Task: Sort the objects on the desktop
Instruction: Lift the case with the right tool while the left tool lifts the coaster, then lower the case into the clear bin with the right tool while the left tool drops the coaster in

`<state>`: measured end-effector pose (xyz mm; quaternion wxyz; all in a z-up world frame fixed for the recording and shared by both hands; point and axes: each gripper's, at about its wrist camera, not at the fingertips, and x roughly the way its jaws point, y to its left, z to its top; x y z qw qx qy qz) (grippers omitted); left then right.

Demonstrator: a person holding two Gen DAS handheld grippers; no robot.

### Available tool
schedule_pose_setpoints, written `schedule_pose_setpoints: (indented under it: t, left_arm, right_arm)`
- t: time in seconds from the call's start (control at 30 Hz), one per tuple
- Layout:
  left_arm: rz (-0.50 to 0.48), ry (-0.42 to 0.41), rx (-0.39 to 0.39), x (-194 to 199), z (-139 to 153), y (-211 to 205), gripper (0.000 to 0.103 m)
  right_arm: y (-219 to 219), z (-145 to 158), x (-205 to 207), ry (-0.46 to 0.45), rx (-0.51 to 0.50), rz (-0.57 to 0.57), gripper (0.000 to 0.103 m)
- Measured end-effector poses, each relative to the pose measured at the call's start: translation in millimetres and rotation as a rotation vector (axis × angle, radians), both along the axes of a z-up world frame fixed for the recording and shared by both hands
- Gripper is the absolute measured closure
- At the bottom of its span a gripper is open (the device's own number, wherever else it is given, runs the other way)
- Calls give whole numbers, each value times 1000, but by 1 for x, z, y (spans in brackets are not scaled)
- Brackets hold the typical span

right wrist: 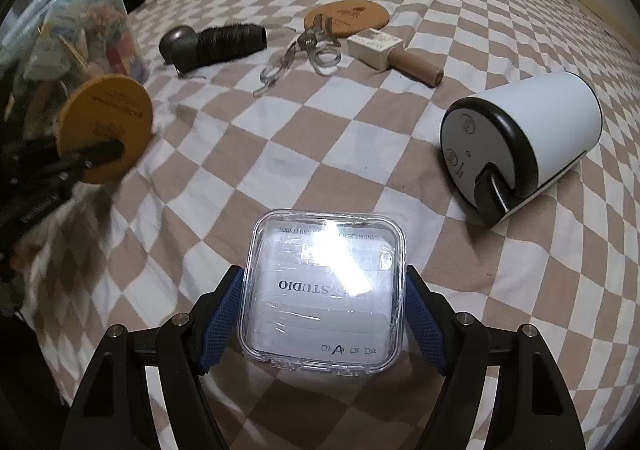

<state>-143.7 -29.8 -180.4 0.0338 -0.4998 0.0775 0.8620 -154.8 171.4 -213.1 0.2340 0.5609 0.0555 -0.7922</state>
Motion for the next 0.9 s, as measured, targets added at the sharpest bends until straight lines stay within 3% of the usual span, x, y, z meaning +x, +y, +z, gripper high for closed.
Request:
schedule_pose_setpoints:
  t: [0.23,0.4,0.57,0.9]
  left_arm:
    - [-48,112,-12,13,44,15,95]
    - [-87,188,-36,34,83,30,95]
    - [-99,262,-10,59,123,32,95]
    - [-17,442,56,102,210,-17,95]
  right_arm:
    - [-7,26,6,24,-14,4,26]
    - [-15,66,18,87,-24,9,26]
    - [-18,118,31,167,-77,-10,26]
    - [-53,208,49,309,-167,7,26]
